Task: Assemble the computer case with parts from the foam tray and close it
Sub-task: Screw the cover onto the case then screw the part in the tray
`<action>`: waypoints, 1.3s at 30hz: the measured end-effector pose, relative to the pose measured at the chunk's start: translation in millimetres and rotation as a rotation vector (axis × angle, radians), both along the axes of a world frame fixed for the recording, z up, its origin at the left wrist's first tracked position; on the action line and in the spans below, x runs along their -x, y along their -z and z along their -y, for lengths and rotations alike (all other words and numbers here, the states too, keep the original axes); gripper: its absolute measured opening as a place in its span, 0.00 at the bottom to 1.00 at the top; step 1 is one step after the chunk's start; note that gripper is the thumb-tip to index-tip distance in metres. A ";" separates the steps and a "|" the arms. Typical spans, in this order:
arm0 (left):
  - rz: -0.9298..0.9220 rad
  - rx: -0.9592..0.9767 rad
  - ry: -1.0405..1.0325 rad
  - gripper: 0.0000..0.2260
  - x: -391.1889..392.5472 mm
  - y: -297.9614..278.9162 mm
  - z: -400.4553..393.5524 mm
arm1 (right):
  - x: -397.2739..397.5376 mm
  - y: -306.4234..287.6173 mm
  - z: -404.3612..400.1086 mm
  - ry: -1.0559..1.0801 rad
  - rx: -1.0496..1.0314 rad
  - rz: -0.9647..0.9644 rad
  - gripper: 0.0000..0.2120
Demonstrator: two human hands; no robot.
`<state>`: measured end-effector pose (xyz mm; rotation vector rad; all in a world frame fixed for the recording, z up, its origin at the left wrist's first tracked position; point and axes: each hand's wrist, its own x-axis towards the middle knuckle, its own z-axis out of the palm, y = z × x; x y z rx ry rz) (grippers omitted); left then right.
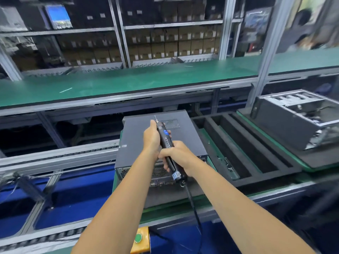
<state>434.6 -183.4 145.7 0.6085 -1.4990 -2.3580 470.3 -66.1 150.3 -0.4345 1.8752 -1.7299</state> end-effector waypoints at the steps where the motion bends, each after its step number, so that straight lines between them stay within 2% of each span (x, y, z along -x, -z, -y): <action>1: 0.012 0.058 0.028 0.22 7.2 -2.3 -3.9 | 4.9 -1.9 -4.5 0.025 0.007 -0.012 0.07; 6: 0.055 0.396 0.117 0.21 45.3 -7.7 -34.3 | 38.4 -4.3 -35.6 0.143 0.026 -0.011 0.07; 8: 0.030 0.601 0.144 0.21 61.0 -4.1 -49.9 | 59.7 -1.2 -51.4 0.189 0.040 0.000 0.06; 10: -0.014 0.728 0.168 0.19 78.7 4.8 -65.4 | 84.3 6.1 -67.5 0.238 0.050 0.016 0.05; 12: -0.018 0.814 0.174 0.17 98.4 15.7 -78.8 | 110.8 16.4 -82.1 0.280 0.029 0.017 0.04; 16: 0.083 0.933 0.153 0.05 143.9 39.8 -96.3 | 166.5 44.3 -102.5 0.305 -0.050 0.054 0.06; 19: 0.164 1.019 0.152 0.08 175.0 57.3 -102.4 | 205.3 68.5 -107.8 0.266 -0.092 0.078 0.06; 22: 0.245 1.085 0.123 0.09 196.8 70.1 -105.4 | 234.2 92.1 -103.6 0.233 -0.116 0.125 0.13; 26: 0.307 1.263 0.121 0.11 222.9 74.0 -109.0 | 259.6 126.7 -91.0 0.196 -0.137 0.169 0.07; 28: 0.348 1.427 0.209 0.10 236.8 73.5 -113.3 | 267.1 143.0 -83.4 0.177 -0.181 0.157 0.10; 30: 0.423 1.637 0.382 0.07 248.0 76.5 -119.4 | 272.7 156.3 -76.2 0.178 -0.216 0.136 0.12; 33: 0.574 1.874 0.624 0.11 259.8 90.1 -127.9 | 277.8 171.1 -70.5 0.173 -0.249 0.083 0.04; 37: 0.685 1.954 0.829 0.14 268.6 113.2 -137.4 | 279.5 188.7 -69.8 0.126 -0.286 0.021 0.15; 39: 0.702 1.953 0.873 0.14 271.6 118.6 -139.4 | 280.4 197.2 -69.1 0.123 -0.313 -0.002 0.12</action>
